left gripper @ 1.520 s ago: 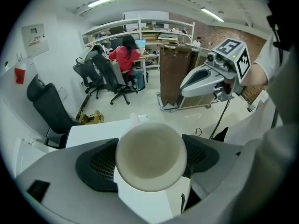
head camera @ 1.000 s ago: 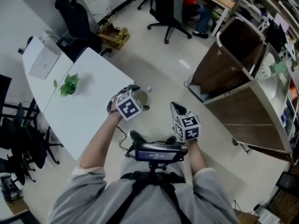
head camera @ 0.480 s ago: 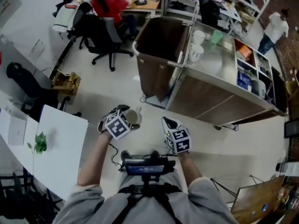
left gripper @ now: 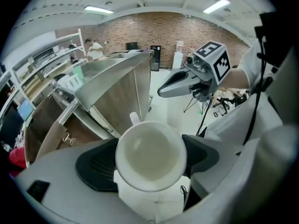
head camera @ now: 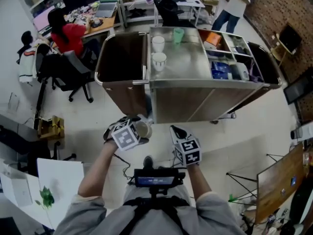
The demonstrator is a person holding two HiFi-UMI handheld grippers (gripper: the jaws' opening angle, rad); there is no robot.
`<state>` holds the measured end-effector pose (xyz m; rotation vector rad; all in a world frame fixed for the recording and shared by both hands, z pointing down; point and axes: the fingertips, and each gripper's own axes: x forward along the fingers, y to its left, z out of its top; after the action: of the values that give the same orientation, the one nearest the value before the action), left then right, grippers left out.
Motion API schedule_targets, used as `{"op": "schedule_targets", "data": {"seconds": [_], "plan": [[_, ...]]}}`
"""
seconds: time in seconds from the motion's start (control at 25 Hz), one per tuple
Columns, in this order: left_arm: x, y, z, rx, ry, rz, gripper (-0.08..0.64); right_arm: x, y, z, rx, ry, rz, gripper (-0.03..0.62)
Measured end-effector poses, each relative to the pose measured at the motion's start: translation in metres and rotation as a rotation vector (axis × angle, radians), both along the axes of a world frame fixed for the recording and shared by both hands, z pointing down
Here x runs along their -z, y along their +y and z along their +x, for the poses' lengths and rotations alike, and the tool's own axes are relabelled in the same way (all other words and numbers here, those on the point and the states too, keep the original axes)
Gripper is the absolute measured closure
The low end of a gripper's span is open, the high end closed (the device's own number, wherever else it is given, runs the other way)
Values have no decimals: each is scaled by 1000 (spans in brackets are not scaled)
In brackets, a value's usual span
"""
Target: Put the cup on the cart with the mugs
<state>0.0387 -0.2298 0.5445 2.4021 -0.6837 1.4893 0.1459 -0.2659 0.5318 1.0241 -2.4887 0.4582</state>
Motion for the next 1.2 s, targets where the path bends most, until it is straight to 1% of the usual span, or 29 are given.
{"op": "schedule_targets", "data": {"seconds": [0.16,0.28,0.48,0.6,0.76,0.88,1.0,1.2], "plan": [[16,-30,21,-136,-16,-1,130,11,-19,19,-82,0,18,584],[34,-49,31,-234,-17,0,130,33,-39,24,-144,-25,47,584],[83,-93,47,-384,-5,28,130,88,-75,20,-197,-40,147,584],[115,-120,60,-447,0,34,130,118,-99,25,-243,-42,198,584],[148,-162,76,-467,35,28,130,143,-127,34,-283,-27,229,584],[162,-194,84,-461,34,36,130,156,-147,41,-302,-16,245,584],[166,-228,93,-444,22,38,130,167,-172,51,-318,-21,256,584],[158,-277,112,-418,6,28,130,165,-215,67,-321,-33,241,584]]}}
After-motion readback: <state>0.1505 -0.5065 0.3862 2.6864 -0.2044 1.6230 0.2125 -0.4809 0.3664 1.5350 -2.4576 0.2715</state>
